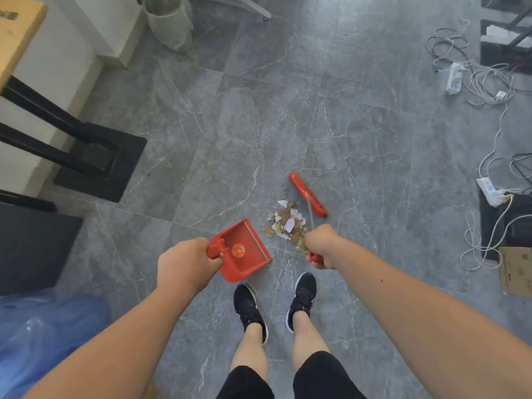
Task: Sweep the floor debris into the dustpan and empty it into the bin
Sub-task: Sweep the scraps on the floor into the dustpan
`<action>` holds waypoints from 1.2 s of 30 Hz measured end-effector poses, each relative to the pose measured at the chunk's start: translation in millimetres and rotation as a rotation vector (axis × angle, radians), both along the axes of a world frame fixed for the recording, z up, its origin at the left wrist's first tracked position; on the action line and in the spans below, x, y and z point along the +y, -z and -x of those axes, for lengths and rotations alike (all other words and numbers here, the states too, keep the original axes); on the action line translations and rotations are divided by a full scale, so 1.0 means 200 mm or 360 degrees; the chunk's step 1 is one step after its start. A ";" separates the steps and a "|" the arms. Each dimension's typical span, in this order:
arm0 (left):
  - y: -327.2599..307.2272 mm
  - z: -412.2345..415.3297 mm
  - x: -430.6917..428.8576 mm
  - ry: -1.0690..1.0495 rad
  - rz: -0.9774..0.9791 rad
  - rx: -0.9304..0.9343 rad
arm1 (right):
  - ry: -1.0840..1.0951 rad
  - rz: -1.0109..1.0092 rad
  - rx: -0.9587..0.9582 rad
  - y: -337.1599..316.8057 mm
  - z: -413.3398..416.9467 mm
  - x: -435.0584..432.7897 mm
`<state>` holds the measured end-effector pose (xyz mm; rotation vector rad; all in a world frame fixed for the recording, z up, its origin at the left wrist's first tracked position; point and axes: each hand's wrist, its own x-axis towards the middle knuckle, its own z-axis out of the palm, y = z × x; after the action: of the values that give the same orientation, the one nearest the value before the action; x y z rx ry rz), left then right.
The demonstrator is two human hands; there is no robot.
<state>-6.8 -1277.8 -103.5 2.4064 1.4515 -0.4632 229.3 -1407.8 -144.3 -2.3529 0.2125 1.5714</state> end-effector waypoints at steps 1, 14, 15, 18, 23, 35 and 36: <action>0.01 0.00 0.00 0.0007 0.0004 -0.0009 | -0.0033 -0.0011 -0.0001 0.00 0.02 0.00; 0.08 -0.06 0.01 -0.0003 0.0130 -0.0133 | -0.0148 -0.0034 0.0045 -0.02 0.24 -0.01; 0.08 -0.09 0.00 0.0029 0.0141 -0.0144 | -0.0139 -0.0035 0.0041 -0.01 0.24 -0.01; 0.11 -0.16 -0.03 0.0105 0.0167 -0.0165 | -0.0140 -0.0037 0.0045 -0.01 0.25 -0.02; 0.13 -0.23 -0.04 0.0116 0.0200 -0.0169 | -0.0175 -0.0048 0.0091 -0.05 0.25 0.00; 0.12 -0.26 0.02 0.0093 0.0194 -0.0141 | -0.0100 -0.0127 0.0278 -0.18 0.19 -0.06; 0.12 -0.26 0.02 0.0096 0.0194 -0.0139 | -0.0067 -0.0144 0.0299 -0.19 0.19 -0.06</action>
<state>44.4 -1273.1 -128.2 2.3488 1.2797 -0.4413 190.5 -1419.9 -107.1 -2.1556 0.1306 1.7842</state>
